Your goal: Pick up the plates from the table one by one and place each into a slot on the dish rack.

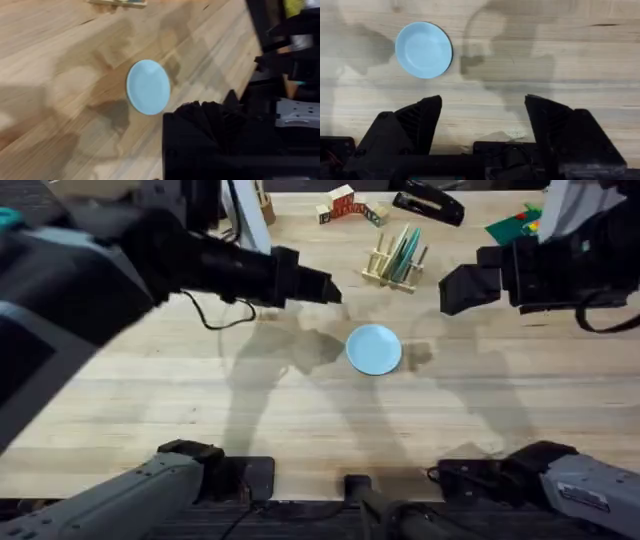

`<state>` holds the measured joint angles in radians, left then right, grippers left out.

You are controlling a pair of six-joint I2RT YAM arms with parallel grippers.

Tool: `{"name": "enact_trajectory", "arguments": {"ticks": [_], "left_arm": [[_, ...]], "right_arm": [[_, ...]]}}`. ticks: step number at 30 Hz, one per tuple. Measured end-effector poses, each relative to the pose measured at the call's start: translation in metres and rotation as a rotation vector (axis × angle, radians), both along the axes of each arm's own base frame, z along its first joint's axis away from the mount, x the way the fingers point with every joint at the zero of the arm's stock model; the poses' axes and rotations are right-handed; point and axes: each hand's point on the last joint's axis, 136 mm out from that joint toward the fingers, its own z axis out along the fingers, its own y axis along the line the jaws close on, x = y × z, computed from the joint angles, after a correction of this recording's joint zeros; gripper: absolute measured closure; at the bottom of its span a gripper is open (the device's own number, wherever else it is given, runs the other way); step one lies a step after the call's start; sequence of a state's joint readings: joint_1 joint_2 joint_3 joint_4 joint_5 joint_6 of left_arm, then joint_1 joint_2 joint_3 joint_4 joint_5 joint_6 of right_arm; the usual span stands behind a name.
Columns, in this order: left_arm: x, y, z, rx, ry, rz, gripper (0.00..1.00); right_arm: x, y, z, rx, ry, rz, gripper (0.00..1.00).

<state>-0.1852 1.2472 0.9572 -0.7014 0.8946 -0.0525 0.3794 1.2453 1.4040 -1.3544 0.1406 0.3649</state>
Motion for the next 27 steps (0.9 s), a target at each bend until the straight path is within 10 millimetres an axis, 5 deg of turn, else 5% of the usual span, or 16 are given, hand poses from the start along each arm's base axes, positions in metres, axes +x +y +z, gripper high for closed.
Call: {"name": "enact_trajectory", "arguments": {"ticks": [10, 27], "left_arm": [[-0.017, -0.007, -0.037, -0.086, 0.099, -0.008, 0.957], [-0.017, -0.049, -0.061, -0.089, 0.164, -0.091, 0.958]], "right_arm": [[0.005, 0.002, 0.001, 0.008, -0.019, 0.0, 0.005], [0.005, 0.002, 0.002, 0.0, -0.022, 0.025, 0.006]]}}
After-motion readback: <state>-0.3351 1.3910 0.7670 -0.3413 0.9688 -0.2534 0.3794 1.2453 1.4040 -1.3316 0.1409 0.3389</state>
